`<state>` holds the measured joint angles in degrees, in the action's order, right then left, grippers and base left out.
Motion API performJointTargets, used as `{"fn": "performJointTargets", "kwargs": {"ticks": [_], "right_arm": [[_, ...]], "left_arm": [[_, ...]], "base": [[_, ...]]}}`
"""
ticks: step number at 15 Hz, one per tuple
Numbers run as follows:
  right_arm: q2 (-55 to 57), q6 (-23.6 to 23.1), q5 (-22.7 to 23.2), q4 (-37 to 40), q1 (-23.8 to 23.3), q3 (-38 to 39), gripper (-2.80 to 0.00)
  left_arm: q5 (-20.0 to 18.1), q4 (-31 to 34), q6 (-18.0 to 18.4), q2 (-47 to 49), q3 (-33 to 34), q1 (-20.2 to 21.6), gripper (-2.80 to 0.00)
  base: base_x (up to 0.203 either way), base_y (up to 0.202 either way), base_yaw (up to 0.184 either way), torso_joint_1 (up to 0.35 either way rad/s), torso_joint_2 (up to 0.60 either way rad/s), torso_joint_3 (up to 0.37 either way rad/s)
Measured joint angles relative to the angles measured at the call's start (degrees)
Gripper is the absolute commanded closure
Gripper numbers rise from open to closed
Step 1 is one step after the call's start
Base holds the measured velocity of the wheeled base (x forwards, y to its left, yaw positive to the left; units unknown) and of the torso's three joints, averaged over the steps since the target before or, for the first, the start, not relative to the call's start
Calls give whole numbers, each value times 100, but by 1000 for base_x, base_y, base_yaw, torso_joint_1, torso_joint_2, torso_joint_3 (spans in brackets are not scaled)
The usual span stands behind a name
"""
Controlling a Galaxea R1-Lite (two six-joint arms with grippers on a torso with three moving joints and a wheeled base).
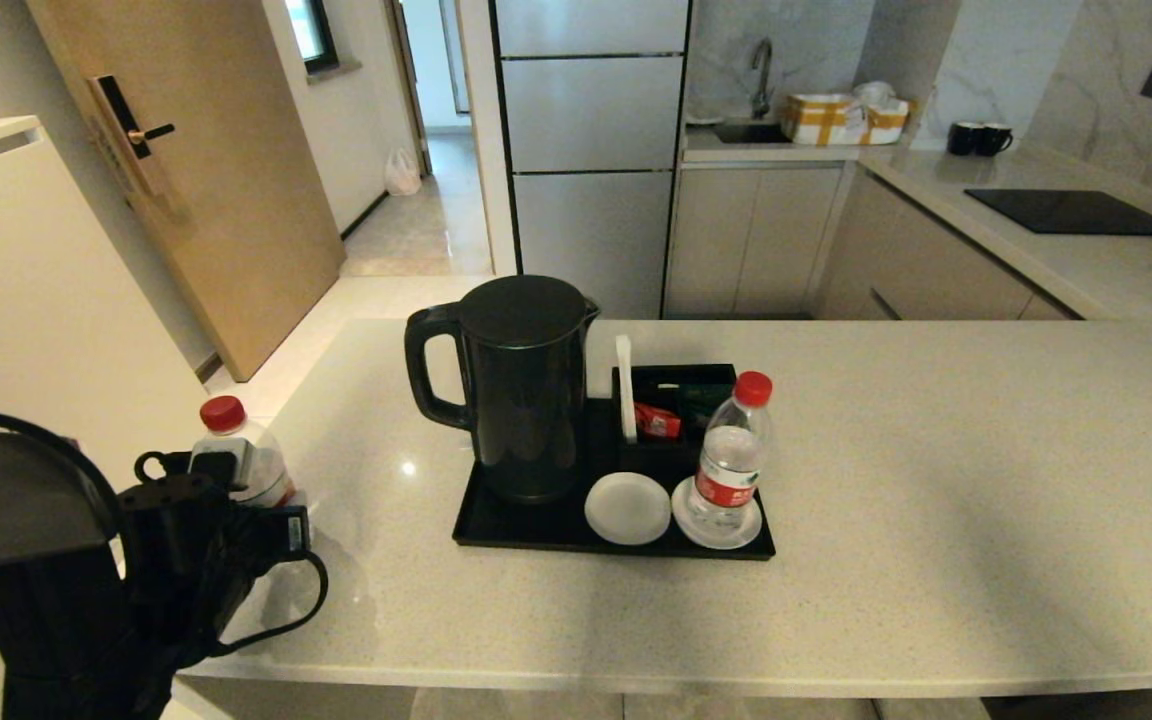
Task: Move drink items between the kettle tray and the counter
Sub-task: Place it on the left
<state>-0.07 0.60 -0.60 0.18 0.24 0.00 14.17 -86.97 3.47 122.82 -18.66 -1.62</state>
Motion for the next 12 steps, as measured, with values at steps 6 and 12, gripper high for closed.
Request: {"fn": "performJointTargets", "kwargs": {"ticks": [6, 12], "right_arm": [[0, 2, -1, 0, 0, 0, 0], [0, 2, -2, 0, 0, 0, 0]], "left_arm": [[-17, -21, 7, 22, -8, 5, 0], [51, -8, 22, 73, -74, 89, -280]], "base": [[0, 0, 0, 0, 0, 0], [0, 0, 0, 0, 0, 0]]}}
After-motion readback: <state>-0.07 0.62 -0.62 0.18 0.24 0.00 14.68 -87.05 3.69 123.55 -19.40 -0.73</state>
